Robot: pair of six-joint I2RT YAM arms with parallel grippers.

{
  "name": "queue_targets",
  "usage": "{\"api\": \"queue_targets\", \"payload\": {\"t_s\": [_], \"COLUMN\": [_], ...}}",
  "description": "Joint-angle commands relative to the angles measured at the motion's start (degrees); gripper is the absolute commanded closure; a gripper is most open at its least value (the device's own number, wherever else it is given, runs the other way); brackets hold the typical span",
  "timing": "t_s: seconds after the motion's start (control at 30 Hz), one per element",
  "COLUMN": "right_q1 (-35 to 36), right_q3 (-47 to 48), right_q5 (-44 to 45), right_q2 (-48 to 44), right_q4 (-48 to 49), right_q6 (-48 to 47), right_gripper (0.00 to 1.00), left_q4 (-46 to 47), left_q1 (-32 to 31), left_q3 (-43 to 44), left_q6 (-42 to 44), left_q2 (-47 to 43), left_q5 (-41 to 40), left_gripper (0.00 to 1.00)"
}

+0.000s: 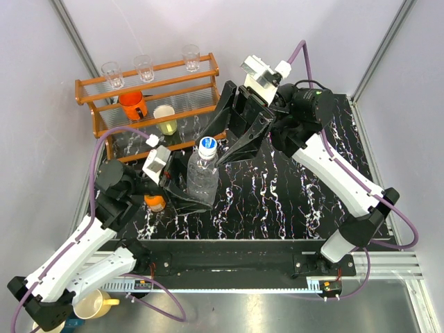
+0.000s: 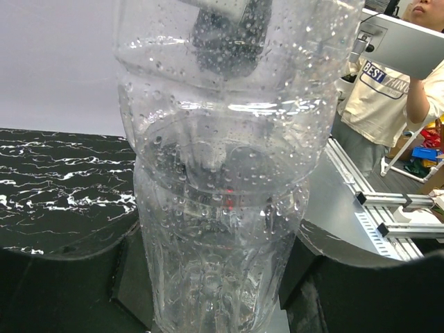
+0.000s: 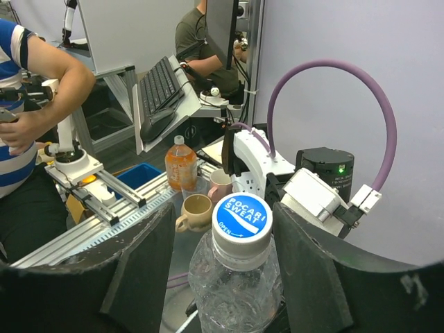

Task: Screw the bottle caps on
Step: Screw the bottle cap onto the plastic bottle.

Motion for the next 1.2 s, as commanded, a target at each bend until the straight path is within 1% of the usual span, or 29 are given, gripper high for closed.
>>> {"api": "queue_targets", "payload": {"t_s": [0.0, 0.3, 0.47, 0.53, 0.63, 0.67, 0.77, 0.83, 0.87, 0.9, 0.93, 0.97, 1.0, 1.03, 1.07, 1.13, 1.17], "right_q1": [0.34, 0.43, 0.43, 0.43, 0.43, 0.43, 0.34, 0.43, 0.43, 0.43, 0.43, 0.43, 0.43, 0.52, 0.52, 0.60, 0.60], "right_q3": [1.70, 1.69, 1.35, 1.00, 0.64, 0.64, 0.12, -0.33, -0.33, -0.41, -0.41, -0.33, -0.15, 0.02, 0.11, 0.73, 0.73], "right_q5": [-0.96, -0.53, -0.70, -0.79, -0.88, -0.79, -0.18, 0.26, 1.05, 1.32, 1.67, 2.54, 3.07, 3.86, 5.78, 8.08, 10.61], "right_q2": [-0.67, -0.58, -0.40, -0.40, -0.75, -0.93, -1.89, -2.60, -3.21, -3.48, -3.83, -4.35, -4.53, -4.79, -5.32, -5.67, -5.85], "right_q4": [2.68, 3.30, 3.04, 2.86, 0.24, -0.82, -5.74, -11.44, -14.07, -18.89, -21.37, -24.01, -29.51, -32.70, -39.00, -44.75, -48.34], "right_q6": [3.06, 3.86, 3.95, 3.95, 2.28, 0.36, -4.20, -7.46, -11.66, -13.70, -15.81, -19.92, -22.22, -27.29, -29.95, -34.70, -38.21], "right_gripper": [0.36, 0.44, 0.51, 0.52, 0.56, 0.59, 0.65, 0.69, 0.70, 0.73, 0.75, 0.76, 0.78, 0.78, 0.79, 0.82, 0.83], "left_q4": [3.38, 2.06, 0.74, 0.65, 0.47, -0.05, -0.93, -1.11, -1.37, -1.46, -1.72, -2.16, -2.51, -3.39, -3.66, -5.06, -5.50], "left_q1": [0.45, 0.98, 1.24, 1.42, 1.59, 1.77, 2.03, 2.12, 2.21, 2.30, 2.56, 2.65, 2.73, 2.82, 2.82, 2.82, 2.82], "left_q3": [-0.21, -0.56, -0.56, -0.65, -0.48, -0.39, -0.47, -0.30, -0.21, -0.04, 0.05, 0.31, 0.40, 0.67, 1.02, 1.46, 1.89], "left_q6": [1.42, 3.01, 4.23, 4.24, 4.33, 4.85, 5.55, 5.73, 5.91, 6.00, 6.17, 6.52, 6.78, 7.40, 7.84, 8.89, 9.51], "left_q2": [-0.90, -1.52, -1.96, -2.13, -2.22, -2.31, -2.57, -2.75, -2.75, -2.93, -2.93, -2.84, -2.93, -2.93, -2.84, -2.75, -2.75], "left_q5": [-1.13, -2.18, -3.76, -4.38, -5.34, -6.04, -7.54, -8.42, -9.29, -9.91, -10.79, -12.10, -12.90, -14.56, -15.01, -17.46, -18.09], "left_gripper": [1.00, 1.00, 1.00, 1.00, 1.00, 1.00, 1.00, 1.00, 1.00, 1.00, 1.00, 1.00, 1.00, 1.00, 1.00, 1.00, 1.00]}}
